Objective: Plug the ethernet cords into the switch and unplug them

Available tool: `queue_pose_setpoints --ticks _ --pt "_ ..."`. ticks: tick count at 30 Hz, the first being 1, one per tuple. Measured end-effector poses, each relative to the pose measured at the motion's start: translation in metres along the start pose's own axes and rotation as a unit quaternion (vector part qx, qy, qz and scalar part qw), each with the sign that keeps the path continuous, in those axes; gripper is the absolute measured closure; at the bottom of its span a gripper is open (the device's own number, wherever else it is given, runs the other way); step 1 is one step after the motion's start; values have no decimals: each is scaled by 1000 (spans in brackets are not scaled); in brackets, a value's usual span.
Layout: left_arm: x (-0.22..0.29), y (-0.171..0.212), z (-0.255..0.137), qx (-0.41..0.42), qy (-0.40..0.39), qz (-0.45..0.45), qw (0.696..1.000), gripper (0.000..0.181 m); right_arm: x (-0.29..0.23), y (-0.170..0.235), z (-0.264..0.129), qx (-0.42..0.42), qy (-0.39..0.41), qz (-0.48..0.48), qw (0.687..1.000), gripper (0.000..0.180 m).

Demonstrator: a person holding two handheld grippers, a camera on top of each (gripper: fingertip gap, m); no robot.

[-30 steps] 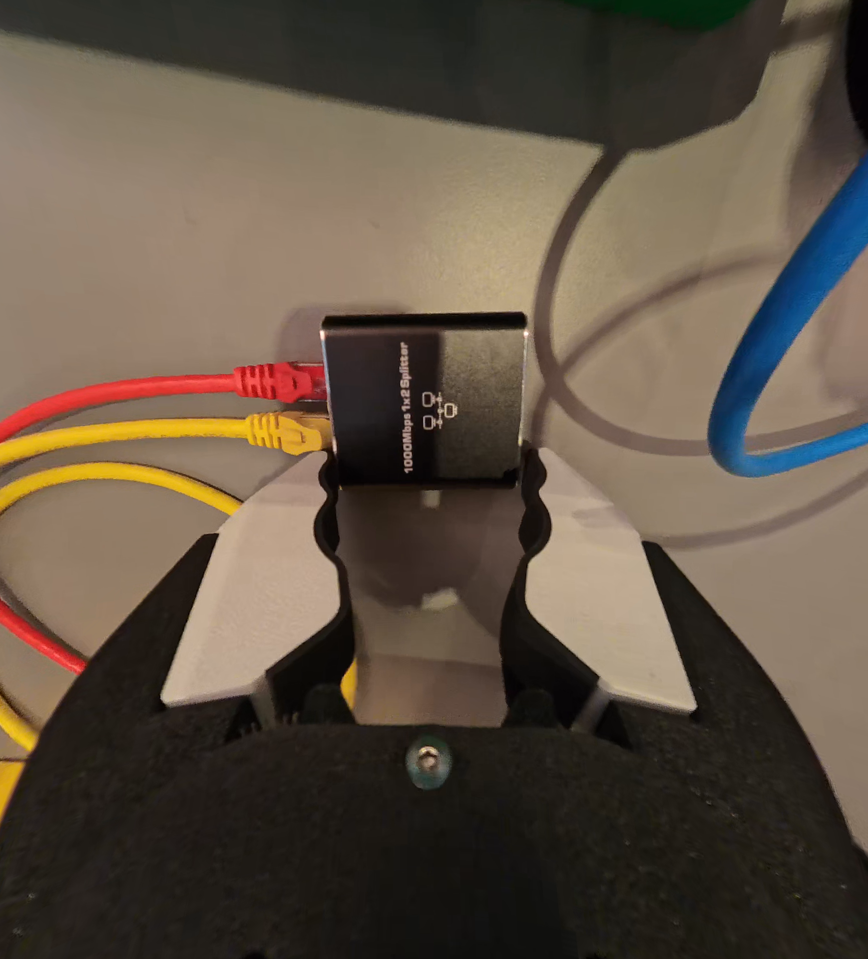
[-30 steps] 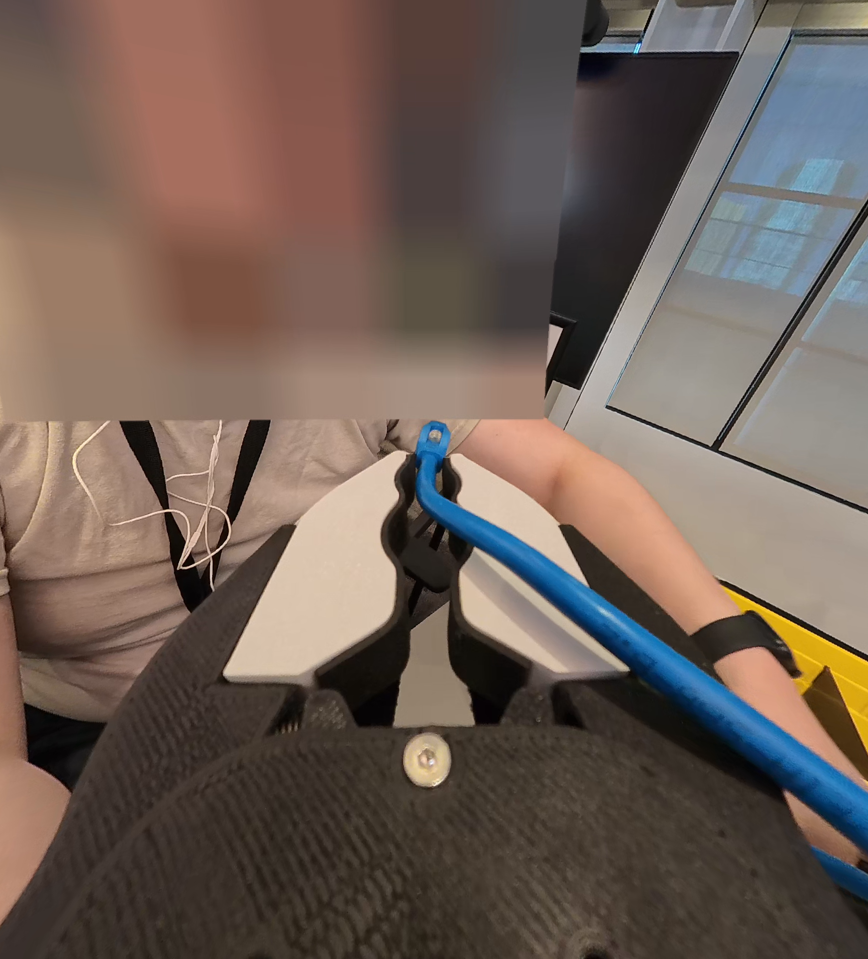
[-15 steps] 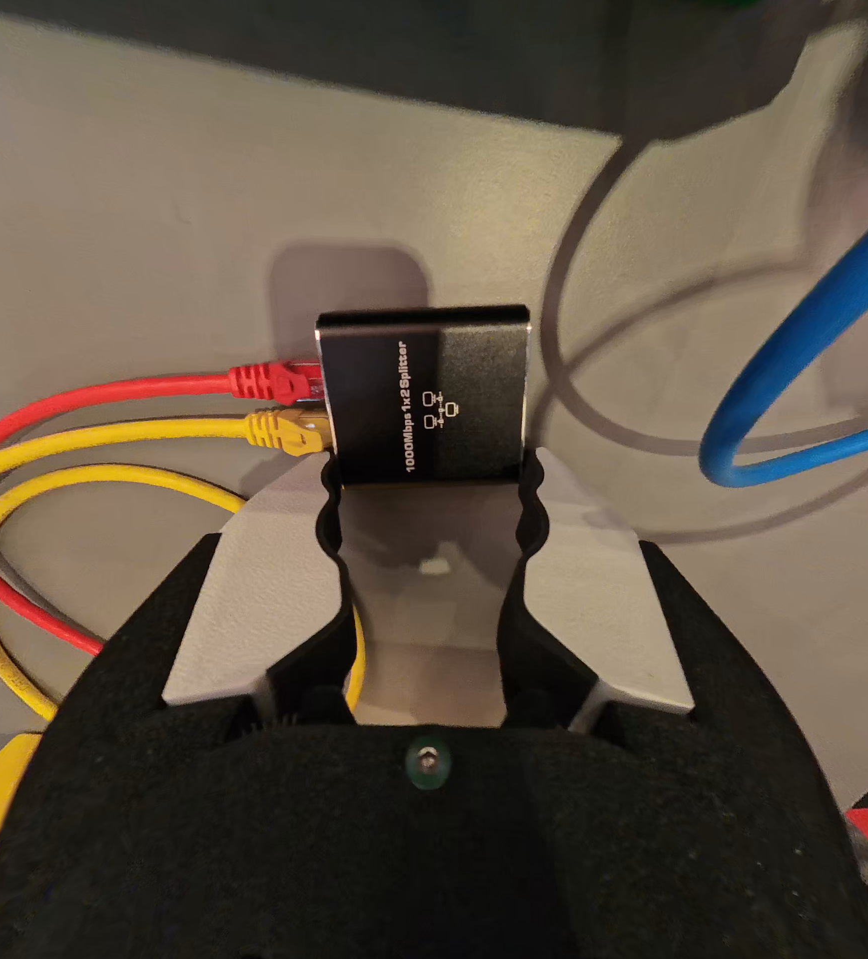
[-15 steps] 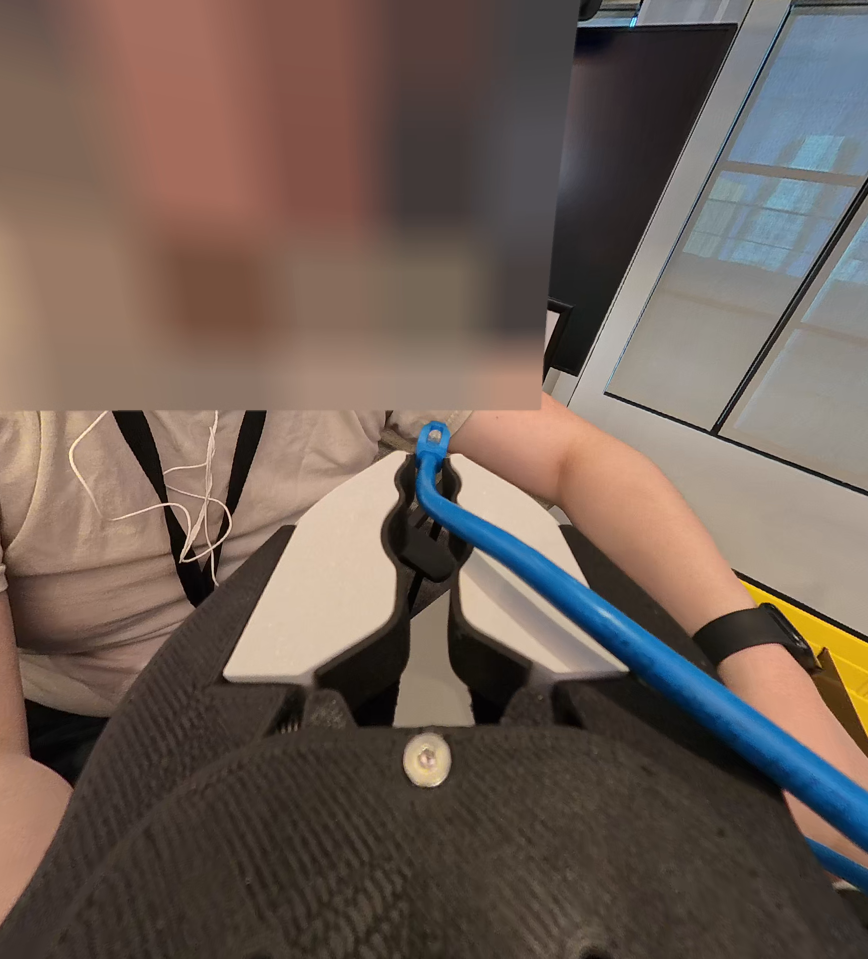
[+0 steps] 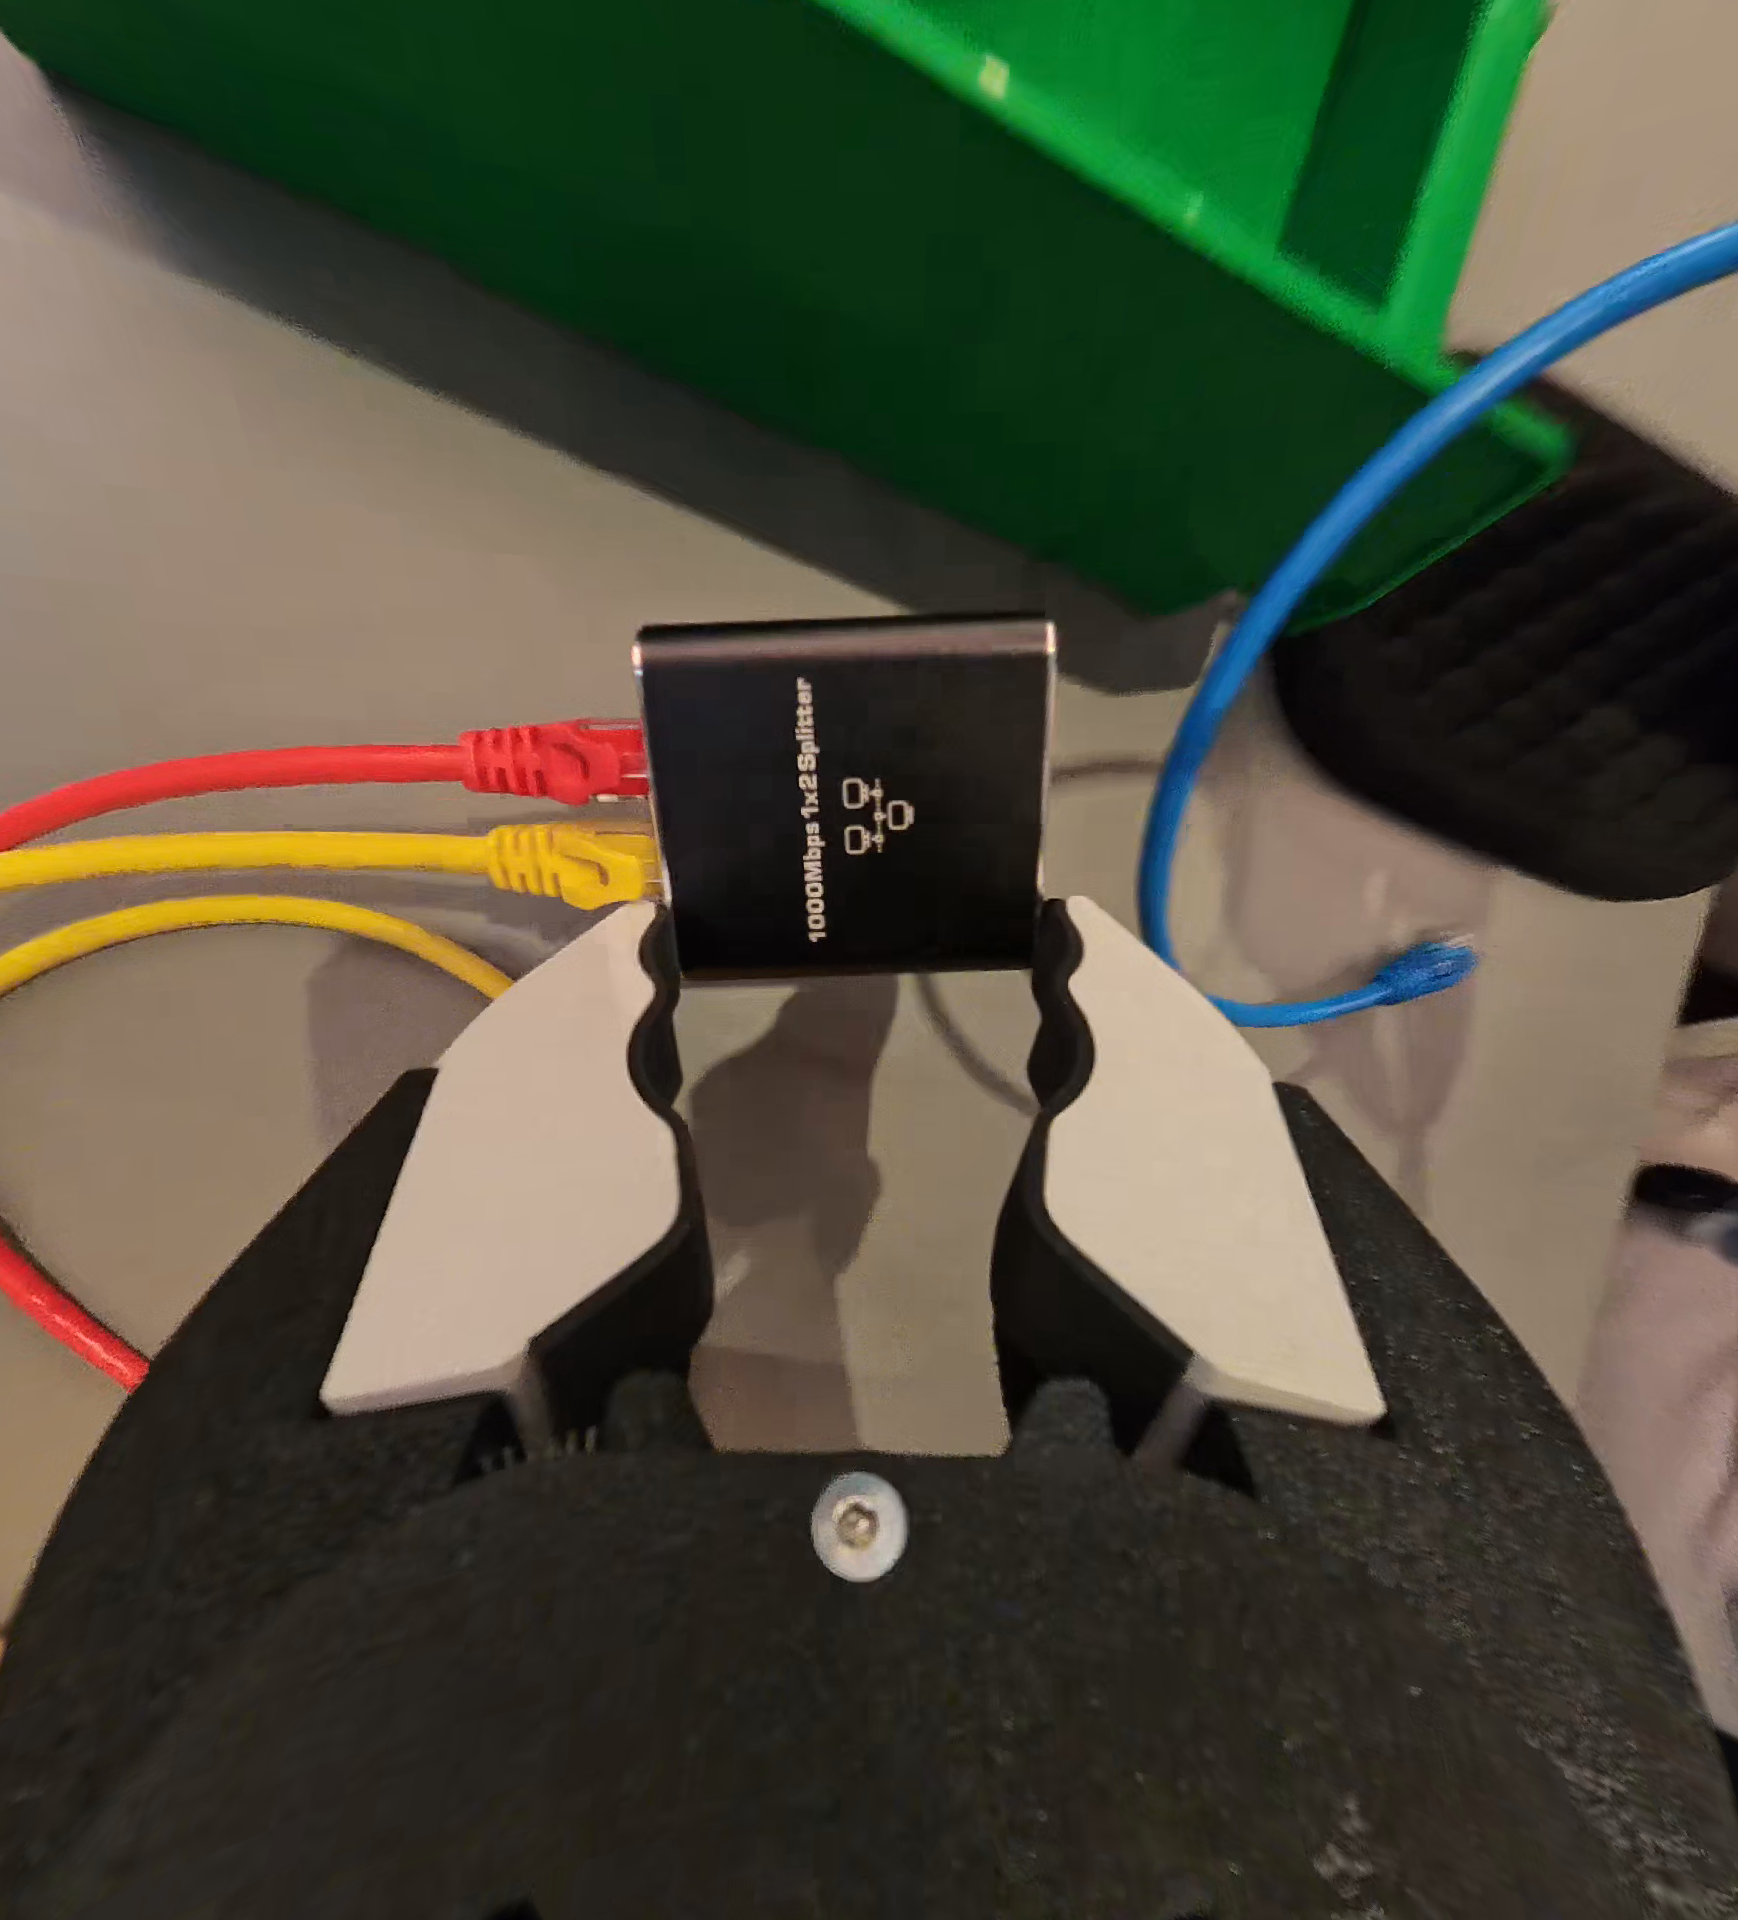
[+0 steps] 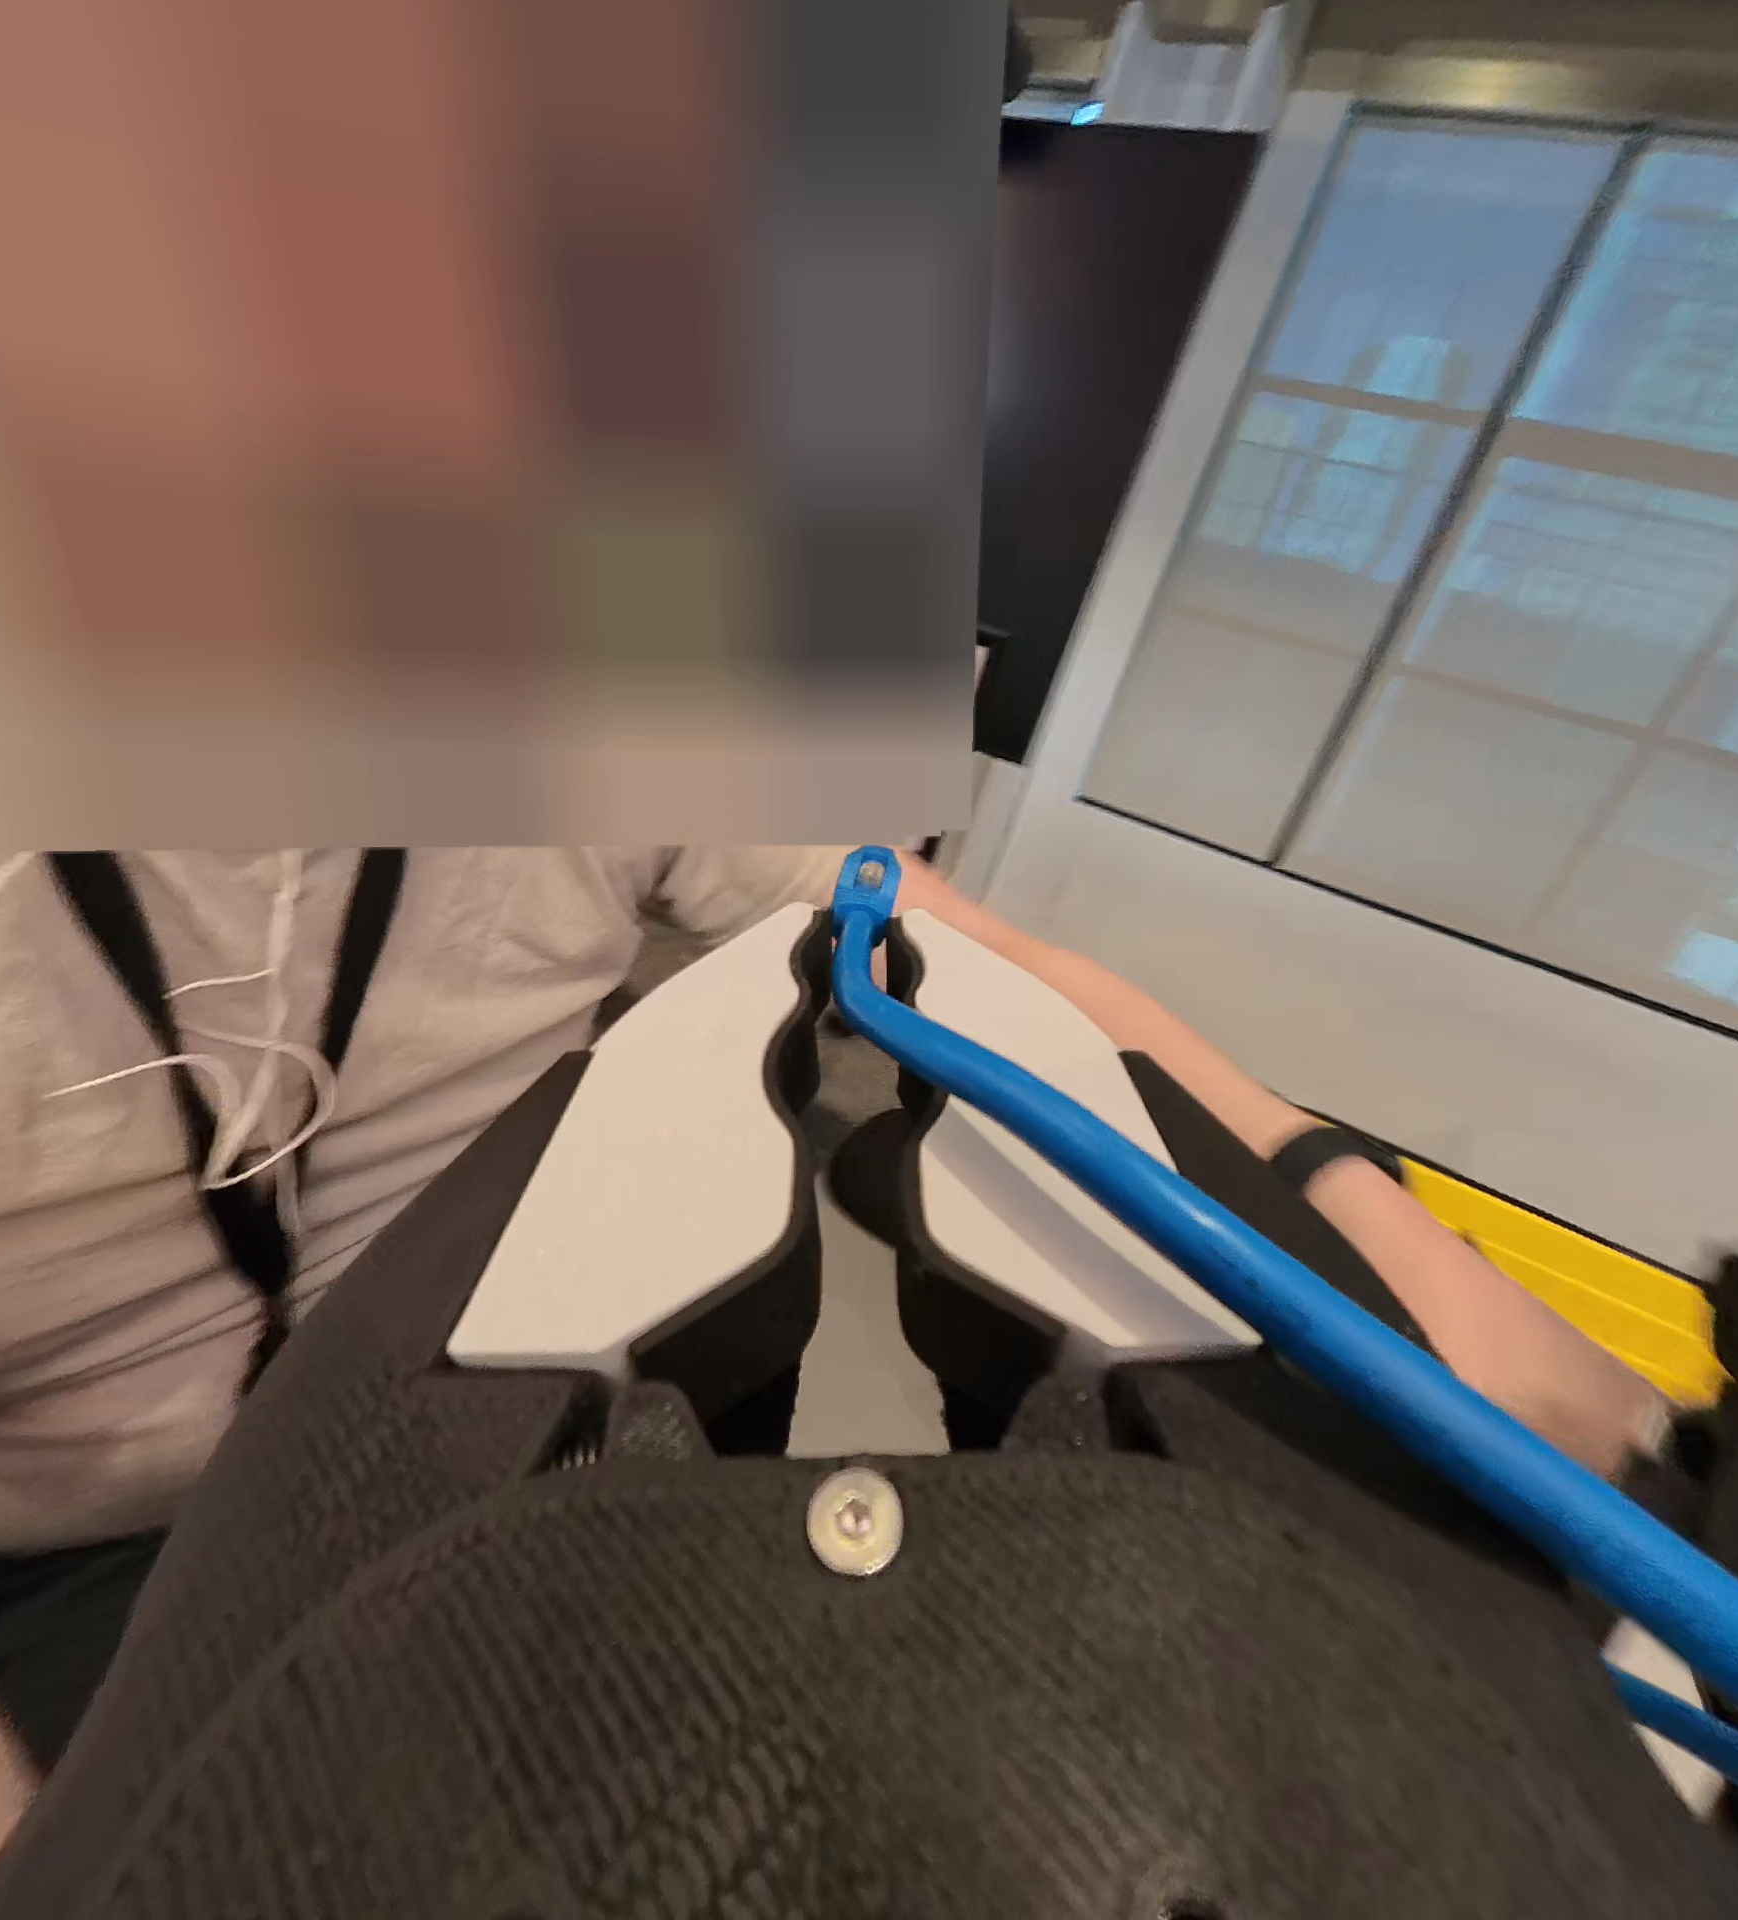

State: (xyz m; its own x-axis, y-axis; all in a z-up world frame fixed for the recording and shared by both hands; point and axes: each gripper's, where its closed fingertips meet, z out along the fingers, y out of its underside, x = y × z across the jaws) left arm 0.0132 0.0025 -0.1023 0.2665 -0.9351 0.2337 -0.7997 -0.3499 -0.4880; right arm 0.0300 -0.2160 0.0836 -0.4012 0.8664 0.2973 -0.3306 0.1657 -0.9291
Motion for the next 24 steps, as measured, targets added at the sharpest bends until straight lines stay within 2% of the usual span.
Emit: queue_pose_setpoints --ticks 5,11,15,18,24 --pt "10 -15 -42 112 46 -34 992 115 31 -5 -11 20 94 -1 995 169" --pt "22 -22 -95 257 100 -53 960 115 84 2 -33 32 267 -12 963 169" --pt "15 -14 -119 277 95 -58 954 115 114 30 -36 -57 360 -52 930 169" --pt "14 -7 -138 293 91 -54 950 115 136 48 -32 -136 395 -77 905 169" --pt "4 -2 -153 311 81 -70 944 115 174 62 -14 -346 366 -184 844 169"
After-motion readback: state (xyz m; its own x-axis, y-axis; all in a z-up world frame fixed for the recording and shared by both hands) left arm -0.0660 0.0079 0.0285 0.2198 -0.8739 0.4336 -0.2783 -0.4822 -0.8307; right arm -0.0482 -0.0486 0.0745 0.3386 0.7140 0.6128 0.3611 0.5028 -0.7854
